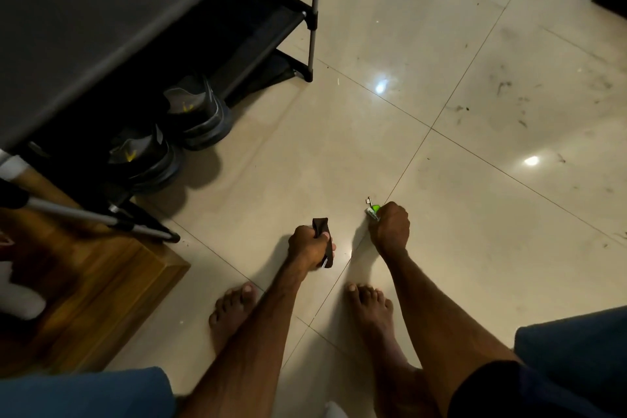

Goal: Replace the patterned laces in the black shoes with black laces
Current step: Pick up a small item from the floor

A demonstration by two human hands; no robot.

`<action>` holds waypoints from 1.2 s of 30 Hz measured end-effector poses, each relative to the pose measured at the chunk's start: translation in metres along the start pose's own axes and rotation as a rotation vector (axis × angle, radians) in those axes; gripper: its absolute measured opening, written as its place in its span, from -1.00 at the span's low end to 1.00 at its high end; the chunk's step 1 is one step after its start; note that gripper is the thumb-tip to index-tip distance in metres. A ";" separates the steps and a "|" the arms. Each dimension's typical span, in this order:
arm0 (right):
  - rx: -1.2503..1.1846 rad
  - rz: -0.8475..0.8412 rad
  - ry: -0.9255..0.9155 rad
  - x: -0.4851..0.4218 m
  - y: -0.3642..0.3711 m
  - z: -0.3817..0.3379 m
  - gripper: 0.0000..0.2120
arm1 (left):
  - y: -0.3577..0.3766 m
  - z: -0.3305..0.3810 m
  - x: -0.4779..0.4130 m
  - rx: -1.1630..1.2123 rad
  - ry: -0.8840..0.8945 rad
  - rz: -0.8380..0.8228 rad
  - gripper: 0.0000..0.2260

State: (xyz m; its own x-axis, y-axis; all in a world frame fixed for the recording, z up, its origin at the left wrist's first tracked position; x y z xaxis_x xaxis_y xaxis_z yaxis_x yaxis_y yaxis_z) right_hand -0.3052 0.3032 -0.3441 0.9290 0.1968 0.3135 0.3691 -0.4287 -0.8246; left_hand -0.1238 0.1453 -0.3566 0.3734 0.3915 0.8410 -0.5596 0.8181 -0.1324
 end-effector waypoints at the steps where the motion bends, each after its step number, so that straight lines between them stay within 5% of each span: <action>1: -0.010 -0.003 -0.003 0.001 0.002 0.000 -0.71 | -0.001 0.000 0.001 -0.010 -0.005 0.005 -0.83; 11: -0.193 -0.043 0.164 0.016 0.011 0.003 -0.76 | -0.016 0.009 0.013 -0.049 0.005 0.045 -0.85; 16: -0.501 -0.121 0.298 0.044 0.013 -0.020 -0.91 | -0.041 0.031 0.037 -0.069 0.054 0.109 -0.82; 24: -0.919 -0.202 0.071 0.131 -0.063 -0.178 -0.76 | -0.130 0.122 0.163 -0.326 0.322 0.339 -0.73; 31: -0.909 -0.156 -0.287 0.246 -0.168 -0.303 -0.81 | -0.215 0.160 0.309 -0.359 0.548 0.442 -0.71; 36: -0.941 -0.274 -0.547 0.351 -0.210 -0.390 -0.82 | -0.305 0.161 0.433 -0.393 0.693 0.581 -0.70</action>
State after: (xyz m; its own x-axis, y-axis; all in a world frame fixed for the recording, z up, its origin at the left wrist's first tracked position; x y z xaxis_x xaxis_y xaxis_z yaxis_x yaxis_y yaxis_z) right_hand -0.0463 0.1183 0.1231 0.7614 0.6483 -0.0099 0.6483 -0.7614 -0.0029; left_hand 0.0892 -0.0026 0.1329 0.5394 0.8344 0.1128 -0.5544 0.4528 -0.6983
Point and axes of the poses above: each hand's wrist, its own x-axis away from the middle knuckle, its own y-axis out of the palm, z = x × y, the point moved 10 cm from there along -x, towards the middle knuckle, and after that the axes turned 4 degrees about -y, right-handed, at the moved point
